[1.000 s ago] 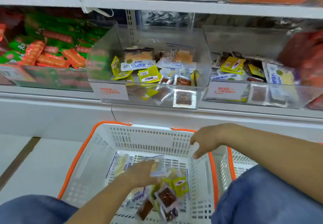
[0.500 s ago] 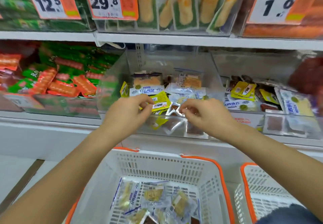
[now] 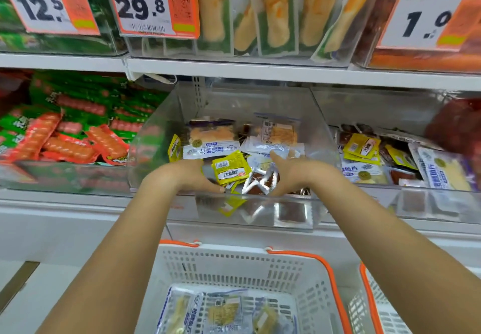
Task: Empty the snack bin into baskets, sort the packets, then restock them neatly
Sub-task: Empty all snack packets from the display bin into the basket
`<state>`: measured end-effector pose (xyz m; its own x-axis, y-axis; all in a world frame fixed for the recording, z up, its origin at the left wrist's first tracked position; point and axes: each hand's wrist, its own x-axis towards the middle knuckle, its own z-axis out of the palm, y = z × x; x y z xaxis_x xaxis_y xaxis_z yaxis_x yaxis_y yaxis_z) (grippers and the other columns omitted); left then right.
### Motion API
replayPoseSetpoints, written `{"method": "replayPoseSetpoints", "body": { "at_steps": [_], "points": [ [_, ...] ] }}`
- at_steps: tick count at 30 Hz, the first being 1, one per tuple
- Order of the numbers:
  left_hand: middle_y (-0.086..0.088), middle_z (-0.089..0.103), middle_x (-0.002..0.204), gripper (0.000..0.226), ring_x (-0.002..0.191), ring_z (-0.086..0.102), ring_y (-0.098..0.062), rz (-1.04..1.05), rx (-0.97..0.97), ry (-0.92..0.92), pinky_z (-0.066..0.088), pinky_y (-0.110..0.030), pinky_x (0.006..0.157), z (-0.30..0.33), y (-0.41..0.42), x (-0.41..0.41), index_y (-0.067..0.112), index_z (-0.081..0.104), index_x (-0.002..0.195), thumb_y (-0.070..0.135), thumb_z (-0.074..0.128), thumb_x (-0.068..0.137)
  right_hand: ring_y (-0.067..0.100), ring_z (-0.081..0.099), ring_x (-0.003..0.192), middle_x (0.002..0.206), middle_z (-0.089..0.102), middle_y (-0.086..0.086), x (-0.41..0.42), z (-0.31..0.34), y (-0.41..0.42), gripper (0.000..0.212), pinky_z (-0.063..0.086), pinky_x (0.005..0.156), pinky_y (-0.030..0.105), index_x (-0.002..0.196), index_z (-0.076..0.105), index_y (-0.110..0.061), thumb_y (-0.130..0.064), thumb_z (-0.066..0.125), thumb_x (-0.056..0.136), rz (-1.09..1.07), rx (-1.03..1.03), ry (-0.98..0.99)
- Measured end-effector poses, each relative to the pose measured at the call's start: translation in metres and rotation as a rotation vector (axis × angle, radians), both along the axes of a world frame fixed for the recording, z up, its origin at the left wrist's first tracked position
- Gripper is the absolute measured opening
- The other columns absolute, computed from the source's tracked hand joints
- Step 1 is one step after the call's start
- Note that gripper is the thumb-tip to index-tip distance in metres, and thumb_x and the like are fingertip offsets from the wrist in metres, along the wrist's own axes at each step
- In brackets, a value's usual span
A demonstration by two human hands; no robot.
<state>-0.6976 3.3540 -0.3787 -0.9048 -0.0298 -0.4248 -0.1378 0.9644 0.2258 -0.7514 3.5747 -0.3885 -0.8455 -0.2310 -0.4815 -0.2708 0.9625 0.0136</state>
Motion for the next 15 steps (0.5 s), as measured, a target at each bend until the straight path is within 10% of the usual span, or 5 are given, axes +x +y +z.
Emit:
{"method": "replayPoseSetpoints", "body": {
  "at_steps": [3,7,15],
  "points": [
    [0.016,0.057,0.121,0.054,0.110,0.054,-0.015,-0.063,-0.026,-0.135,0.044,-0.030,0.096,0.001,0.005,-0.001,0.045,0.054,0.113,0.060,0.076,0.066,0.034,0.020,0.144,0.160,0.002,0.011,-0.005,-0.013,-0.009,0.136,0.024,0.114,0.051,0.149,-0.016,-0.034,-0.076,0.072,0.053,0.002,0.014,-0.077],
    [0.005,0.062,0.123,0.066,0.102,0.064,-0.015,-0.095,-0.076,-0.154,0.051,-0.032,0.092,0.004,0.014,-0.005,0.024,0.060,0.117,0.063,0.074,0.065,0.023,0.049,0.111,0.146,0.041,-0.001,-0.002,-0.005,-0.016,0.122,0.045,0.095,0.035,0.150,0.012,-0.024,-0.069,0.076,0.056,0.127,-0.073,-0.113],
    [0.010,0.047,0.140,0.115,0.121,0.049,-0.017,-0.016,-0.010,-0.088,0.044,-0.038,0.102,-0.008,0.012,-0.012,0.026,0.034,0.140,0.085,0.067,0.047,0.020,0.035,0.136,0.152,0.032,-0.006,0.000,-0.001,-0.018,0.111,0.033,0.110,0.037,0.151,0.014,-0.028,-0.065,0.074,0.064,0.086,-0.387,-0.115]
  ]
}}
